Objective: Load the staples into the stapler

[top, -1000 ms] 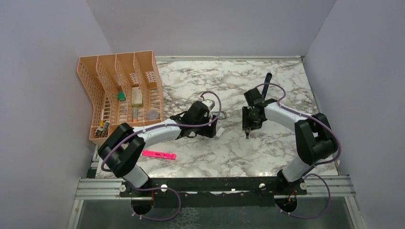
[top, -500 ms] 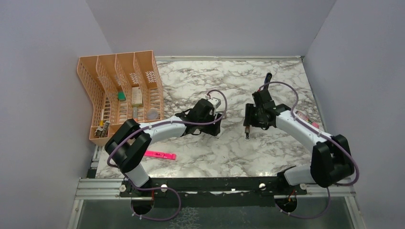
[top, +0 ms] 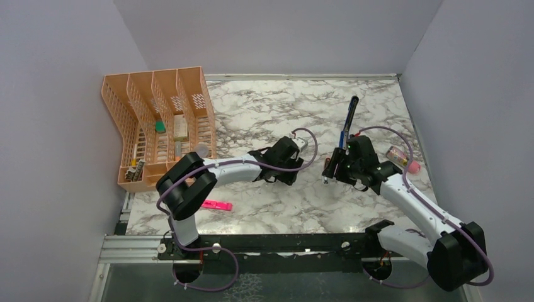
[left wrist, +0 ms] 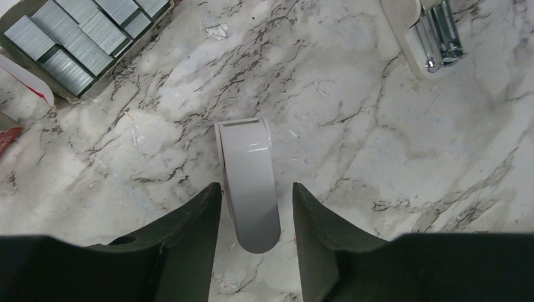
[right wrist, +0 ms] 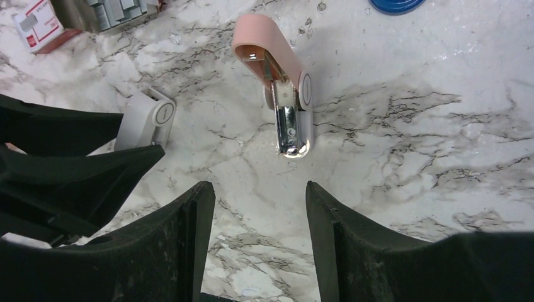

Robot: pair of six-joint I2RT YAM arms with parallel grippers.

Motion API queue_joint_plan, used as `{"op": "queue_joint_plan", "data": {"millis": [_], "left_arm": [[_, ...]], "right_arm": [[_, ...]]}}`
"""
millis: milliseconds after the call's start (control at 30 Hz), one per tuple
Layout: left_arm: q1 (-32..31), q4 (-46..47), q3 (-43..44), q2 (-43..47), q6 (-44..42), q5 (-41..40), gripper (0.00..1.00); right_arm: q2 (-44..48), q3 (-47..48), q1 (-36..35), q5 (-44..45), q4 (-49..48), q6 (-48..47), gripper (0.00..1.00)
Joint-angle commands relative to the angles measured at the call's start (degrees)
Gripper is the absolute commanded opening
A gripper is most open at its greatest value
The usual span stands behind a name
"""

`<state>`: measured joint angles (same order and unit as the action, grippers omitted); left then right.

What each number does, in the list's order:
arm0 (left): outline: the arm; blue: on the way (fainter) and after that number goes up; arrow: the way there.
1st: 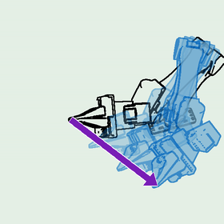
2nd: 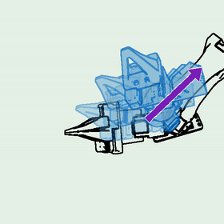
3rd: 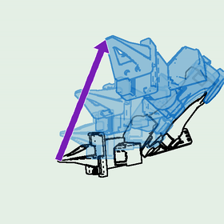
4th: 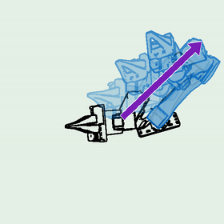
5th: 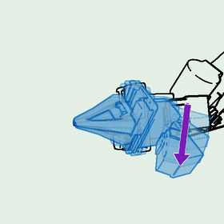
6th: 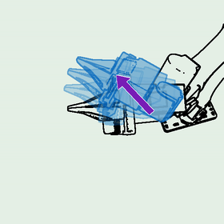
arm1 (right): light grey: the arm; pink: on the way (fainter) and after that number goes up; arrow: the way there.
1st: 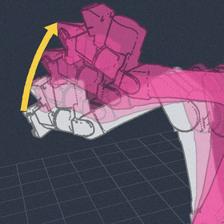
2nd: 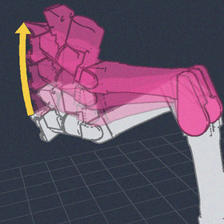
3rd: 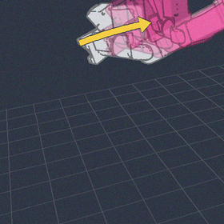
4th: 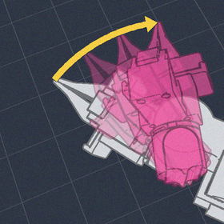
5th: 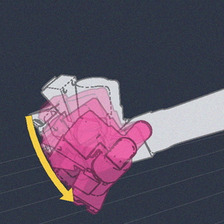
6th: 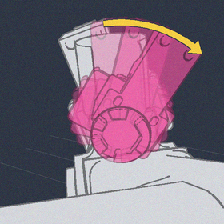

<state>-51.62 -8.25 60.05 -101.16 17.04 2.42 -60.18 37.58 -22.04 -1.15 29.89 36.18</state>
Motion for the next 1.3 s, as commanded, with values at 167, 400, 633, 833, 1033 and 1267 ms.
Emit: {"op": "queue_joint_plan", "data": {"millis": [167,400,633,833,1033,1267], "left_arm": [[-0.77,-3.25,3.04,-2.39,-1.92,-4.12,0.31],[-0.85,-2.91,2.53,-1.58,-0.88,-4.88,0.13],[-0.85,-3.06,2.59,-0.44,0.78,-5.18,0.01],[-0.8,-3.33,3.08,-0.05,2.73,-5.02,0.0],[-0.68,-4.98,4.19,0.77,5.89,-4.4,0.0],[3.41,-2.69,2.15,5.03,11.07,6.57,0.0]], "right_arm": [[3.38,0.2,0.07,2.35,-0.91,3.58,0.61],[2.58,1.51,0.07,5.09,-1.5,2.05,0.61],[3.47,-1.66,0.07,-1.29,-5.12,0.89,0.61],[3.71,-4.24,0.07,-11.9,-10.72,-2.0,0.61],[1.87,-5.59,0.05,-19.13,-14.5,-4.21,0.61],[-1.97,-7.61,-0.02,-28.52,-22.2,-4.36,0.62]]}}
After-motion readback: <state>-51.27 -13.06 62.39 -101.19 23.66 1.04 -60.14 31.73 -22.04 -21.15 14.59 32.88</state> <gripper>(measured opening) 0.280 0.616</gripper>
